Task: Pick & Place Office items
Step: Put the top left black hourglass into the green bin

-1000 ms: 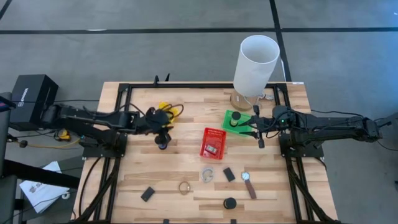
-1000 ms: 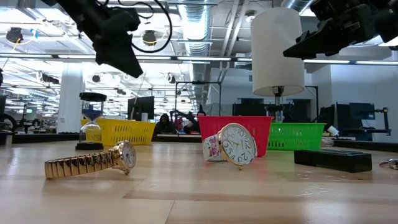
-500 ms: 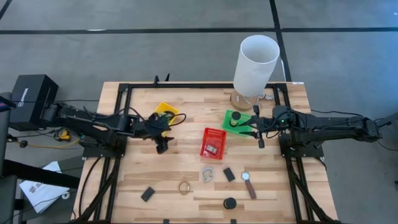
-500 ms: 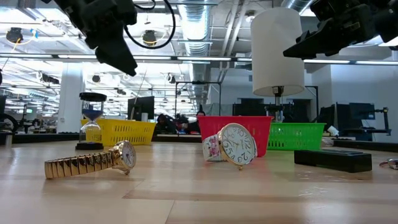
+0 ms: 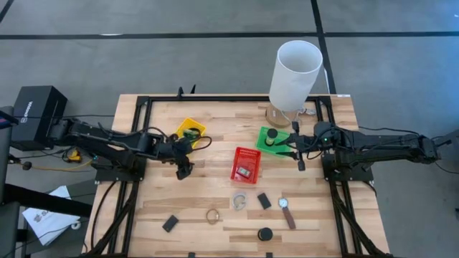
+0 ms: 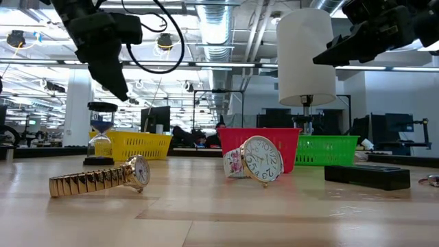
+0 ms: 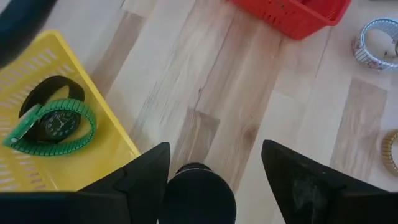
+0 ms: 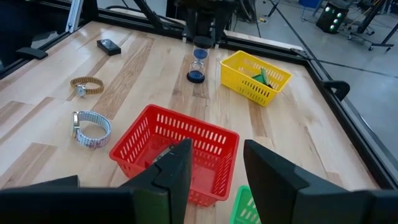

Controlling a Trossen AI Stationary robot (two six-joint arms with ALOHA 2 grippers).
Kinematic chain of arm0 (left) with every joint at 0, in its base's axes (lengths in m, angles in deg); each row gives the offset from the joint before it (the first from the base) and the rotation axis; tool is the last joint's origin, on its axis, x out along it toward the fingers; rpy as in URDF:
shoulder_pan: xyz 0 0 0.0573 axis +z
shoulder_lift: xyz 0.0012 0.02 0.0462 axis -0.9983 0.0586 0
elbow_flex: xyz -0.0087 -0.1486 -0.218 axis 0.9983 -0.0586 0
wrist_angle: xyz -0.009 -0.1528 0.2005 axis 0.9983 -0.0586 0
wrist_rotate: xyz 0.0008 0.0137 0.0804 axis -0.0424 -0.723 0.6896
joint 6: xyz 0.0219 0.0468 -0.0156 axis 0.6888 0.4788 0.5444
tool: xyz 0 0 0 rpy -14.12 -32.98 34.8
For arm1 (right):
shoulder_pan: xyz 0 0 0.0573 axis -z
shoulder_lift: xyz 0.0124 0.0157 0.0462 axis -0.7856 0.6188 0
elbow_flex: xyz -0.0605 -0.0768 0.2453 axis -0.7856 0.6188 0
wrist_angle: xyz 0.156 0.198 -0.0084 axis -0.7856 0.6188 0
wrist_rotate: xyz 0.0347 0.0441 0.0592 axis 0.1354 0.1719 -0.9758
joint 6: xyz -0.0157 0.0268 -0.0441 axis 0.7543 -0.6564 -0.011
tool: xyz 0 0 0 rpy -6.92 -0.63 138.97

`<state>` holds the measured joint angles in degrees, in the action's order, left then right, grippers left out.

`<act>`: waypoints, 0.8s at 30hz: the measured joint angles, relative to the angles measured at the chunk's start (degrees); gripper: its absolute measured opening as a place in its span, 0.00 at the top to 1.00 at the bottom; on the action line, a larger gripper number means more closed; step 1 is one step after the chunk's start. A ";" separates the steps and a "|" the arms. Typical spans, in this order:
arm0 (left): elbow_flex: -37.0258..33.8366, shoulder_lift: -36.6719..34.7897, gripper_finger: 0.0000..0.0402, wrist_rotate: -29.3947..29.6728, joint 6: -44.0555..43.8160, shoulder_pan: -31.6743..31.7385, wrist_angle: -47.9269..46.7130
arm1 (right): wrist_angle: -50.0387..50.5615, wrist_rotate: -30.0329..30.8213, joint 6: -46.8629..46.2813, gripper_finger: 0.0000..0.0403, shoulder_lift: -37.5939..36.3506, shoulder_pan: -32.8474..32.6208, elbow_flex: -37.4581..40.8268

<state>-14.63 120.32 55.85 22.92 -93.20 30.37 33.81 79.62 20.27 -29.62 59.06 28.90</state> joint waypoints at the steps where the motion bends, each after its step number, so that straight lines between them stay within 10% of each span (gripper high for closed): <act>1: 0.00 0.00 0.38 -0.06 -0.40 -0.23 0.02 | 0.02 0.00 0.00 0.66 0.00 0.00 0.00; 24: 0.00 7.48 0.30 3.87 -1.29 -3.55 -4.23 | 0.07 0.00 0.00 0.66 -0.02 0.00 0.00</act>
<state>-14.62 127.81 59.72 21.63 -96.75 26.14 33.88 79.62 20.27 -29.65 59.06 28.90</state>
